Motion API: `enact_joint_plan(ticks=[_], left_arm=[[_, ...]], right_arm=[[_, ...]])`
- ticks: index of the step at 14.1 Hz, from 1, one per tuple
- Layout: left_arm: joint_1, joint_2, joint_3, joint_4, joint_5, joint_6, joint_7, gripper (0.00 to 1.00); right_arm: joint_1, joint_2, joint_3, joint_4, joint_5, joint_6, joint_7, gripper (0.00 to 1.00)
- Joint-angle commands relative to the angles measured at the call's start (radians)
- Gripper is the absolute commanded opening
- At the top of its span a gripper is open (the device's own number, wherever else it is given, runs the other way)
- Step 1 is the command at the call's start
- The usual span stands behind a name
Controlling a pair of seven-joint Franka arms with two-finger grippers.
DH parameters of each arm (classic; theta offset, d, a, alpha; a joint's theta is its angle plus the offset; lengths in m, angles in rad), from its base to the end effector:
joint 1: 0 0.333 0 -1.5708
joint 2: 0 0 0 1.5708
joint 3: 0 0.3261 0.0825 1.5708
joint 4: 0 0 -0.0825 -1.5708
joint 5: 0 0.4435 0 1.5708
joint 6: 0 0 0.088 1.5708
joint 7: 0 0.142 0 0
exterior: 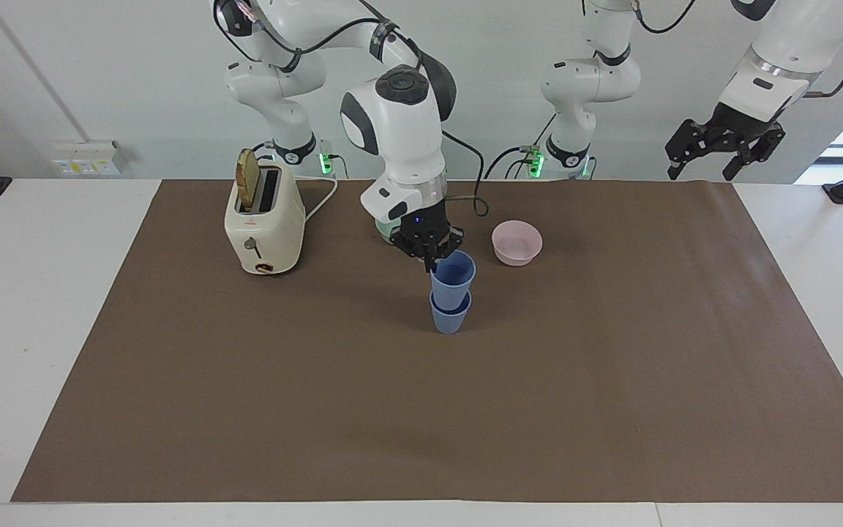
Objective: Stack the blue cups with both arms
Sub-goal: 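Open the right gripper to release the stacked cup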
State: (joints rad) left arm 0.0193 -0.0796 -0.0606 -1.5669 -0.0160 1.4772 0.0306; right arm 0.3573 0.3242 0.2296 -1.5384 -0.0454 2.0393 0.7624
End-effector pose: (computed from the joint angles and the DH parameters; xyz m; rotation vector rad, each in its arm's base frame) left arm 0.5773 -0.0276 0.6409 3.1284 -0.1144 -0.0161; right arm 0.6287 0.3930 0.4483 -2.9855 0.2650 -0.1902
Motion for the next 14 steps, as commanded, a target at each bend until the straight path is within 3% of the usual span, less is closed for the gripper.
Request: enact_joint_plan(ticks=[1,14], left_arm=[[0.010,-0.023,-0.002,-0.018,-0.004,-0.006,0.015,1.00],[0.010,-0.023,-0.002,-0.018,-0.004,-0.006,0.015,1.00]], right_arm=[[-0.003,0.025,0.008,0.011,0.001,0.038,0.017,0.00],[-0.006,0.036,0.008,-0.100,0.002,0.116,-0.018,0.00]])
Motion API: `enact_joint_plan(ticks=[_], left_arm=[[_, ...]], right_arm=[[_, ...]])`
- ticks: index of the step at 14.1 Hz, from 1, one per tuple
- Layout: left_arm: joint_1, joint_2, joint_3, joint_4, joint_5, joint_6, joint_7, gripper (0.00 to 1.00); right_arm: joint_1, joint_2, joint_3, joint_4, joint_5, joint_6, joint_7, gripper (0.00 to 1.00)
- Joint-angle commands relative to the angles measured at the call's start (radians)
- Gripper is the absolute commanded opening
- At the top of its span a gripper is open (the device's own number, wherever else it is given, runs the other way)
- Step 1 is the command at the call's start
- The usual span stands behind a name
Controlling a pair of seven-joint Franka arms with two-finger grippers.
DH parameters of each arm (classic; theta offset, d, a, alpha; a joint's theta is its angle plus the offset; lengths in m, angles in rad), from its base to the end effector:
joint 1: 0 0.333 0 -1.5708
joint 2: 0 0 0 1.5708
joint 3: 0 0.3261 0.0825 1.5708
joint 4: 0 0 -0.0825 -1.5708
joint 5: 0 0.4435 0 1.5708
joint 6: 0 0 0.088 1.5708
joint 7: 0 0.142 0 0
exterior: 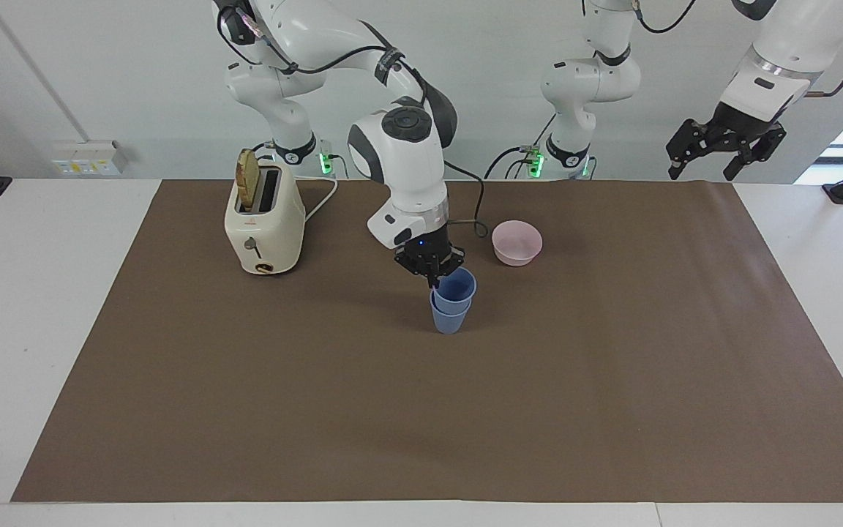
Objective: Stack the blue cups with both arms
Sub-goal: 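Open the right gripper to release the stacked cup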
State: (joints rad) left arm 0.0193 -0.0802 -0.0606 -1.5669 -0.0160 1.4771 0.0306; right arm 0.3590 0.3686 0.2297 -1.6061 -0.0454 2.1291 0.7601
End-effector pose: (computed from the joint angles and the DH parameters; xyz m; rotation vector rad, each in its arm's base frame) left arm 0.5771 -0.0276 0.6412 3.1284 -0.1144 -0.0154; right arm 0.6284 0.3967 0.3884 -2.9924 0.2583 -0.1552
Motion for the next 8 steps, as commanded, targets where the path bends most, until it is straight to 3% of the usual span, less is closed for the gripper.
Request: enact_joint_plan(ticks=[1,5,7,8], left_arm=[[0.010,-0.023,-0.002,-0.018,-0.004,-0.006,0.015,1.00],[0.010,-0.023,-0.002,-0.018,-0.004,-0.006,0.015,1.00],[0.010,-0.023,-0.002,-0.018,-0.004,-0.006,0.015,1.00],[0.010,-0.023,-0.002,-0.018,-0.004,-0.006,0.015,1.00]], right_arm=[[-0.009,-0.008,0.008,-0.038,0.002,0.026,-0.022,0.00],[-0.008,-0.007,0.008,-0.048,0.001,0.026,-0.022,0.00],[-0.006,-0.007,0.008,-0.038,0.001,0.026,-0.018,0.44],[-0.006,-0.007,0.008,-0.032,-0.001,0.026,-0.021,0.59]])
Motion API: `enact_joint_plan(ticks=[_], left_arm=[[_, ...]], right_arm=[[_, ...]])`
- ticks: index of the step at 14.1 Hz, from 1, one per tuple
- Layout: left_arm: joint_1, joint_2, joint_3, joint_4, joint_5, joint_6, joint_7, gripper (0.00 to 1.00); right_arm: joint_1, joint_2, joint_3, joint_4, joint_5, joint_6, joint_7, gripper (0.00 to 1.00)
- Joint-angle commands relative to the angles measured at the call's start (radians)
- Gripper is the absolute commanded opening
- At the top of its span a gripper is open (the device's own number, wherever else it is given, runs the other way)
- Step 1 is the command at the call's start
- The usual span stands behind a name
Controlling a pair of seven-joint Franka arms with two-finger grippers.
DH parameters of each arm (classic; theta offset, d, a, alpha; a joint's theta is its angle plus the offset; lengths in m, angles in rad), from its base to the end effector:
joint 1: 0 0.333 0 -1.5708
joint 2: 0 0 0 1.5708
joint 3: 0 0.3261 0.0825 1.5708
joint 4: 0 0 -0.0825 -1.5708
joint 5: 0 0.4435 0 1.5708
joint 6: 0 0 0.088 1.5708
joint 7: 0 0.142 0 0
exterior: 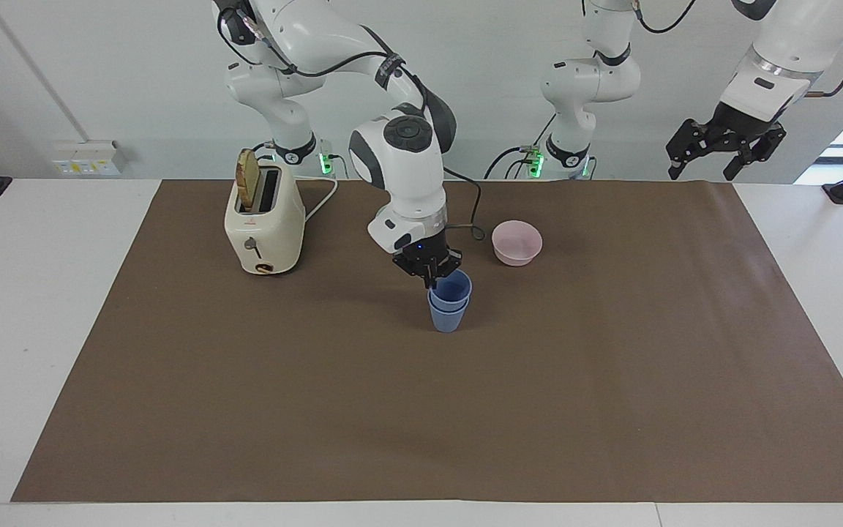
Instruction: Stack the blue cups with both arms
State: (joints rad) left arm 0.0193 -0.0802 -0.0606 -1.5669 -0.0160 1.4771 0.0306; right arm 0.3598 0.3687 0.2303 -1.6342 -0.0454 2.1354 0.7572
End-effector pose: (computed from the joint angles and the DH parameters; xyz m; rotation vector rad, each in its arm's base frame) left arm 0.5771 -0.0276 0.6412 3.1284 -0.1144 -0.0154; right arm 0.6225 0.3955 0.3737 -3.0074 0.2507 -0.1295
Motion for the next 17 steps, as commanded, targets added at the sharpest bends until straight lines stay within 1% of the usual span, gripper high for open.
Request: enact_joint_plan(ticks=[1,2,3,4,5,7,9,12,14,16,17], left_arm=[[0.010,-0.023,-0.002,-0.016,-0.004,-0.006,0.015,1.00],[0.010,-0.023,-0.002,-0.018,-0.004,-0.006,0.015,1.00],[0.010,-0.023,-0.002,-0.018,-0.004,-0.006,0.015,1.00],[0.010,-0.023,-0.002,-0.016,-0.004,-0.006,0.015,1.00],[0.010,-0.023,-0.002,-0.016,-0.004,-0.006,0.015,1.00],[0.010,-0.023,-0.002,-0.016,-0.004,-0.006,0.015,1.00],[0.010,-0.023,-0.002,-0.016,-0.004,-0.006,0.015,1.00],[0.010,-0.023,-0.002,-0.018,-0.004,-0.006,0.015,1.00],[0.010,-0.023,-0.002,-0.016,-0.004,-0.006,0.015,1.00],[0.010,-0.023,-0.002,-0.016,-0.004,-0.006,0.015,1.00],[0.010,-0.023,-0.002,-0.016,-0.004,-0.006,0.015,1.00]], right_arm=[[-0.010,-0.010,0.007,0.008,-0.001,0.020,-0.018,0.67],[-0.015,-0.020,0.007,0.016,-0.001,0.020,-0.019,0.86],[-0.018,-0.037,0.004,0.017,-0.002,0.017,-0.018,1.00],[-0.031,-0.069,-0.002,0.016,-0.004,0.003,-0.019,1.00],[-0.072,-0.109,-0.002,0.007,-0.010,-0.018,-0.021,1.00],[-0.137,-0.192,-0.002,-0.003,-0.014,-0.145,-0.094,1.00],[-0.221,-0.272,0.000,-0.007,-0.014,-0.230,-0.186,1.00],[-0.301,-0.373,0.000,-0.006,-0.008,-0.388,-0.297,1.00],[-0.350,-0.404,-0.002,0.022,0.001,-0.461,-0.375,1.00],[-0.387,-0.399,-0.003,0.078,0.002,-0.555,-0.435,1.00],[-0.403,-0.399,-0.003,0.089,0.002,-0.574,-0.465,1.00]])
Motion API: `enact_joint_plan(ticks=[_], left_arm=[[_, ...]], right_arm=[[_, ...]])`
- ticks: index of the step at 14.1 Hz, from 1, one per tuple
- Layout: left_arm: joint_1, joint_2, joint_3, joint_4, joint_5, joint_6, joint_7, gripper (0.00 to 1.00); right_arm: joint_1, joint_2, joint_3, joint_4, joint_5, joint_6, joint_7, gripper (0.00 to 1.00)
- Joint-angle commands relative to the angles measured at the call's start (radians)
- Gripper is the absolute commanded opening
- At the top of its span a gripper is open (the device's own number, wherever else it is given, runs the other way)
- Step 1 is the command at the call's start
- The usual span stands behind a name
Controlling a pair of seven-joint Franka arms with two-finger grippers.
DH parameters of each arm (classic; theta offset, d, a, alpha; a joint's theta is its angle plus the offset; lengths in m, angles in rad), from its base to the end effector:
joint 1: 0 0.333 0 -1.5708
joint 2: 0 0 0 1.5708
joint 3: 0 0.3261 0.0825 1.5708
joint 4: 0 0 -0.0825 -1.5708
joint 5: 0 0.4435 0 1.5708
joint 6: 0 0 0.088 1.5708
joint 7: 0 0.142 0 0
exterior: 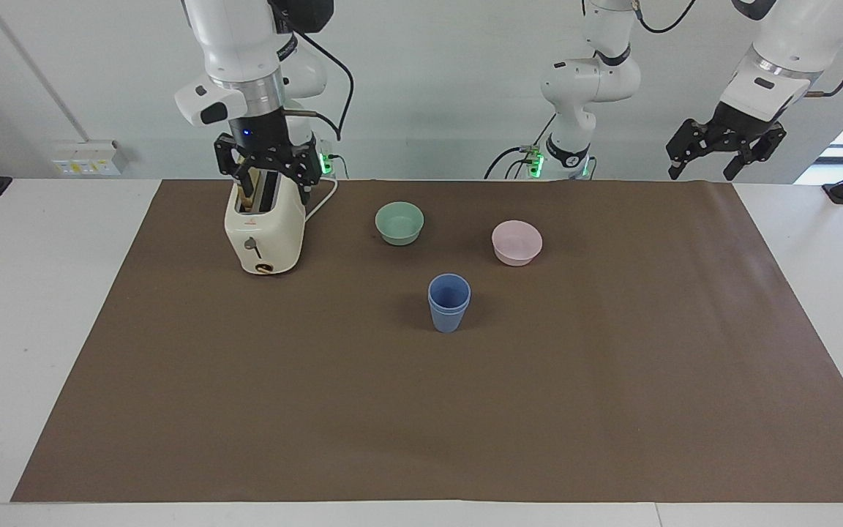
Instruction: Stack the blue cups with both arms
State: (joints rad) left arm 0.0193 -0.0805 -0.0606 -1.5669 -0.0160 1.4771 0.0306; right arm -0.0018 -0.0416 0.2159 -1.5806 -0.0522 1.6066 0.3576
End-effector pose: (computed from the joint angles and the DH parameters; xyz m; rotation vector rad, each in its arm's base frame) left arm 0.5770 -0.0276 0.6414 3.1285 -0.1144 -0.0149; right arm 0.5943 0.1243 0.6227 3.0913 -0.2218 0.1258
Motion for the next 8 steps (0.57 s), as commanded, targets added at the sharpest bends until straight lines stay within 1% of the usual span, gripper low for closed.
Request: enact_joint_plan(ticks=[1,3,4,8], left_arm=[[0.010,-0.022,-0.002,-0.016,-0.004,-0.006,0.015,1.00],[0.010,-0.022,-0.002,-0.018,-0.004,-0.006,0.015,1.00],[0.010,-0.022,-0.002,-0.016,-0.004,-0.006,0.015,1.00],[0.010,-0.022,-0.002,-0.016,-0.004,-0.006,0.015,1.00]], right_arm=[[-0.055,0.011,0.011,0.039,0.009,-0.059,-0.093,1.00],[-0.081,0.019,0.011,0.059,0.011,-0.100,-0.165,1.00],[-0.083,0.019,0.010,0.060,0.009,-0.102,-0.196,1.00],[-0.080,0.019,0.003,0.060,0.011,-0.105,-0.203,1.00]])
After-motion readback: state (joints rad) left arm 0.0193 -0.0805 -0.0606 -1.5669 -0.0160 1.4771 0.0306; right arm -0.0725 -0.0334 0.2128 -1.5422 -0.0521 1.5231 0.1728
